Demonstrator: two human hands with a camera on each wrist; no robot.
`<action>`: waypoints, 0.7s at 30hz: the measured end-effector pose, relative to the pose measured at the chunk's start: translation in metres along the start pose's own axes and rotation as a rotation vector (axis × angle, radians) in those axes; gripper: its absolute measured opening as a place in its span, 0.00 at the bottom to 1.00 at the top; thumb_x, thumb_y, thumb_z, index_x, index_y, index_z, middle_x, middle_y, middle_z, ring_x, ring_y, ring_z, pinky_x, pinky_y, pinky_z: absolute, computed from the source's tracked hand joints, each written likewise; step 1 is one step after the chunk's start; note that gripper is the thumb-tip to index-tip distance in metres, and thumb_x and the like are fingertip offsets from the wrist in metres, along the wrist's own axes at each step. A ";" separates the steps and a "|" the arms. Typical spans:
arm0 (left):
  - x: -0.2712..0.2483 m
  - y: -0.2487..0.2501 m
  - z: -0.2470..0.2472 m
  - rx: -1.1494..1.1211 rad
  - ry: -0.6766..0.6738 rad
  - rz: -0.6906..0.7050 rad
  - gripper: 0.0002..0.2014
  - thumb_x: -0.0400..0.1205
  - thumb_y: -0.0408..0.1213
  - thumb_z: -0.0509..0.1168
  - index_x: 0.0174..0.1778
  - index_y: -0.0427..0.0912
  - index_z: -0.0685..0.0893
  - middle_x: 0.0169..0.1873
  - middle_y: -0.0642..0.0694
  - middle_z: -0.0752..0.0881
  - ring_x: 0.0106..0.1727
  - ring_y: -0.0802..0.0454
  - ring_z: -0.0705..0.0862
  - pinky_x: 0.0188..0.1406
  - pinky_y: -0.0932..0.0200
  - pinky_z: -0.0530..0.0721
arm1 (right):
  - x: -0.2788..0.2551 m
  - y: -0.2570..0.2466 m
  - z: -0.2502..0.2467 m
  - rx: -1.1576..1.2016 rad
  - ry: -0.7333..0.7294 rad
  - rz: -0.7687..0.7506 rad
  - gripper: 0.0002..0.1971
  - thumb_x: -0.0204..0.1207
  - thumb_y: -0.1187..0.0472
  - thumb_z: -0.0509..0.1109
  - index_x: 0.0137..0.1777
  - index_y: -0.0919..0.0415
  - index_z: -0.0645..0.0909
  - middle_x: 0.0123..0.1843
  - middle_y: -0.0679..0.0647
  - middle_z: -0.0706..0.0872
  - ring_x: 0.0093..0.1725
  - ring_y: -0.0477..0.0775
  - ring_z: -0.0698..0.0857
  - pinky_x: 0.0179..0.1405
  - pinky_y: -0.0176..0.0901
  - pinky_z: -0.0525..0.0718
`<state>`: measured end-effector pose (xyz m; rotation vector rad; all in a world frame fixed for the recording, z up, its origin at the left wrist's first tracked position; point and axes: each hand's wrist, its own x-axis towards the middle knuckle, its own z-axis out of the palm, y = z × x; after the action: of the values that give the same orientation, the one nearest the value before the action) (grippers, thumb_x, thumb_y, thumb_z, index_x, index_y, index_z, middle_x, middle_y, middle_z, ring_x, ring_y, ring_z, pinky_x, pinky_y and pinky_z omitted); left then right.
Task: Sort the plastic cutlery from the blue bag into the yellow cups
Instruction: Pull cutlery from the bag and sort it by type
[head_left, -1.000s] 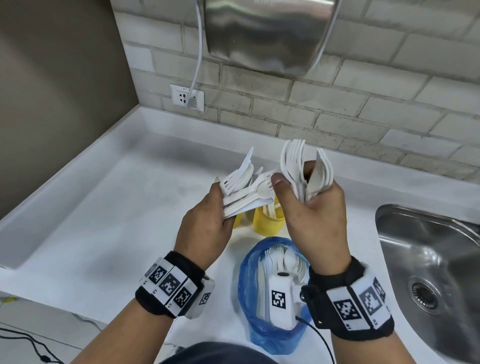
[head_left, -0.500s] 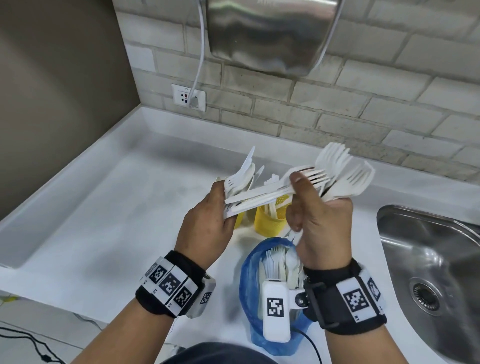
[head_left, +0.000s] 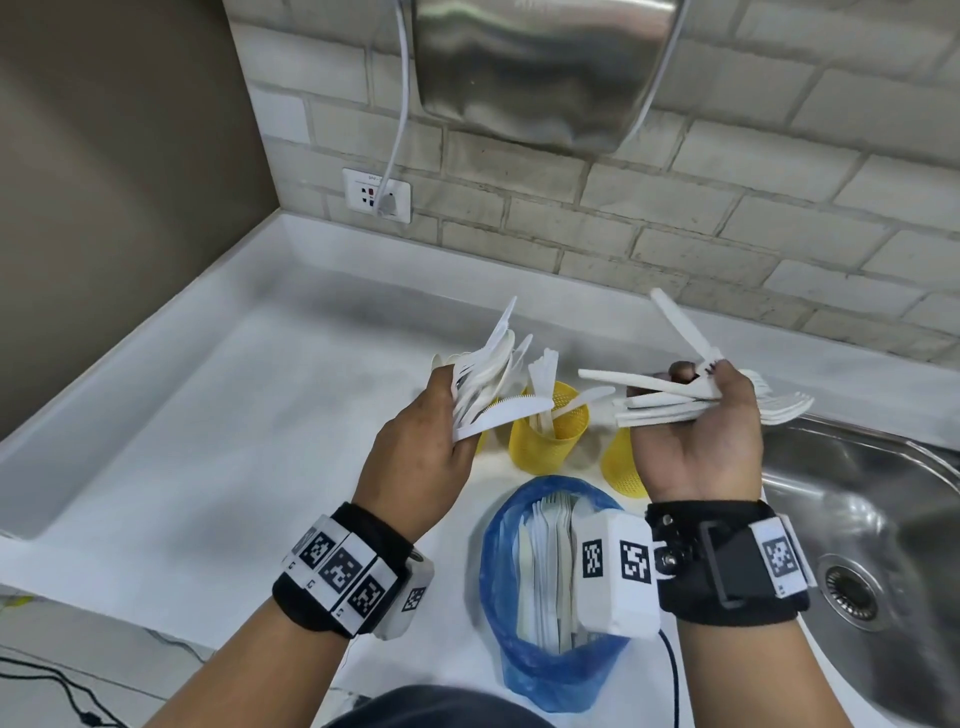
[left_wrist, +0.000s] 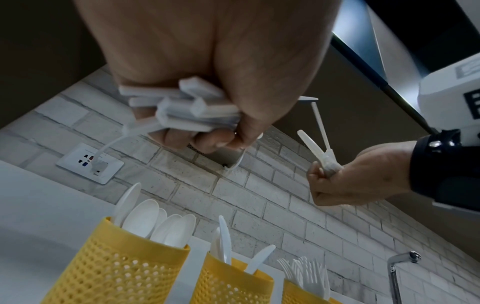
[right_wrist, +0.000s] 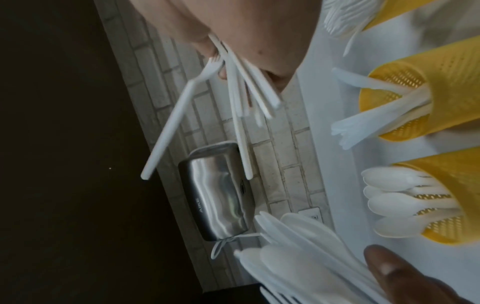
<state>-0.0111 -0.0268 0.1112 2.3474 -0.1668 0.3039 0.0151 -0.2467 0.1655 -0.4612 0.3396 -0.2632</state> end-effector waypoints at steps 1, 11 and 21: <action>0.000 -0.001 0.000 -0.001 -0.003 0.001 0.24 0.85 0.40 0.66 0.77 0.45 0.69 0.50 0.43 0.87 0.45 0.37 0.85 0.42 0.42 0.85 | 0.003 -0.001 -0.002 0.044 -0.003 0.012 0.10 0.85 0.59 0.63 0.41 0.58 0.76 0.33 0.51 0.78 0.35 0.53 0.82 0.44 0.44 0.87; 0.001 -0.004 0.003 0.002 -0.012 0.015 0.24 0.85 0.39 0.67 0.76 0.45 0.68 0.49 0.43 0.87 0.45 0.36 0.85 0.42 0.41 0.85 | 0.006 -0.007 0.000 0.158 0.053 0.040 0.05 0.75 0.68 0.61 0.40 0.58 0.74 0.33 0.50 0.80 0.27 0.48 0.81 0.41 0.41 0.89; -0.001 -0.001 0.004 0.032 0.000 0.045 0.29 0.84 0.37 0.68 0.74 0.56 0.59 0.49 0.44 0.88 0.43 0.36 0.86 0.39 0.45 0.85 | 0.001 -0.014 -0.002 0.074 -0.180 0.097 0.12 0.82 0.52 0.70 0.39 0.53 0.75 0.29 0.45 0.76 0.16 0.43 0.67 0.12 0.31 0.67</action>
<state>-0.0111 -0.0288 0.1072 2.3774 -0.2168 0.3312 0.0127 -0.2599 0.1701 -0.3916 0.1749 -0.1380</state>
